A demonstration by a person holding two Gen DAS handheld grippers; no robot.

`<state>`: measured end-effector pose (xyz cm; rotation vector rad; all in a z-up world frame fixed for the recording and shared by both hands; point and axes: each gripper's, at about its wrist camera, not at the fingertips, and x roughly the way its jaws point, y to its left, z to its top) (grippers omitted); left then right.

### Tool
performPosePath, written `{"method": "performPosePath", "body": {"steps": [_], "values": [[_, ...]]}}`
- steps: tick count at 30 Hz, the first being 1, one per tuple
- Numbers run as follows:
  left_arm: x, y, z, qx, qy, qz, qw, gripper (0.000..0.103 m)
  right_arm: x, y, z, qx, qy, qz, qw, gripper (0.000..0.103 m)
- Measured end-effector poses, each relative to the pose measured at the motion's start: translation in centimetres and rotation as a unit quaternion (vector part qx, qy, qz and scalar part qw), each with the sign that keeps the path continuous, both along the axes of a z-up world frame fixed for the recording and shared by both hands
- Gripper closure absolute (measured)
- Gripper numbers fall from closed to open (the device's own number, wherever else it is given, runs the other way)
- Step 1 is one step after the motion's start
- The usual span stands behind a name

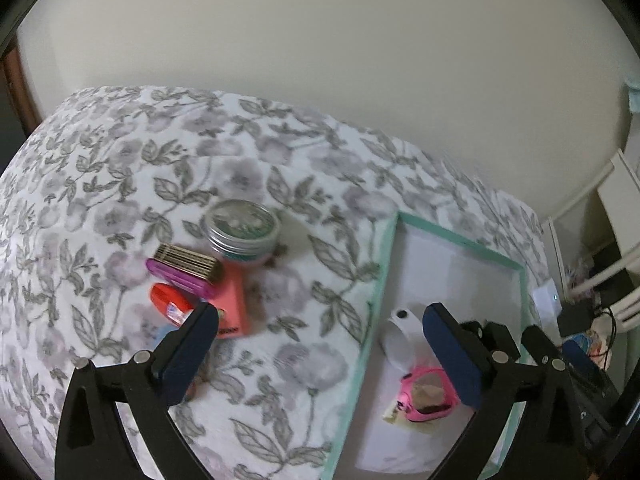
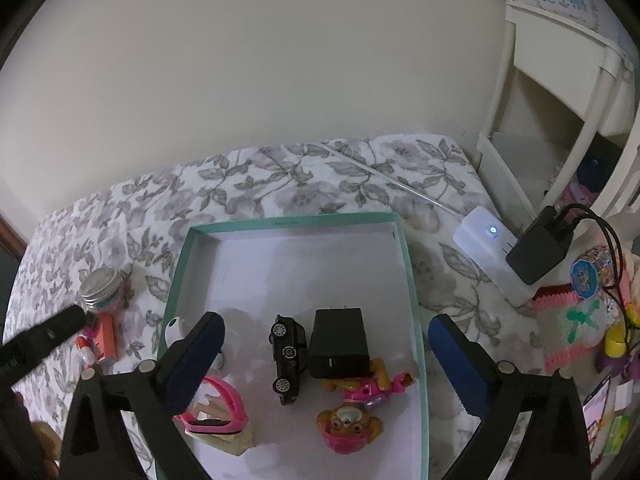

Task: Organize rigid objects
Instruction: 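Move both grippers back to the remaining items beside the tray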

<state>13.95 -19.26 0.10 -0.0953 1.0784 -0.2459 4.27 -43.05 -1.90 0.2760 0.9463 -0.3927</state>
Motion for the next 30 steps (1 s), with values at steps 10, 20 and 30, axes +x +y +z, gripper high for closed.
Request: {"method": "performPosePath", "body": {"steps": [10,20,30], "values": [[1.5,5.7,1.6,-0.001,-0.022,0.050,0.9985,0.001,1.4,3.1,0.6,-0.001,-0.005,0.041,0.999,0.000],[2.6,12.3,2.6,-0.005,-0.002,0.103,0.9947,0.001,4.4,11.4,1.4,0.003,-0.016,0.133,0.991,0.000],[3.1,15.5,0.4,0.043,0.037,0.126,0.9905,0.001,7.1,19.2,-1.8,0.037,0.022,0.201,0.979,0.000]]}}
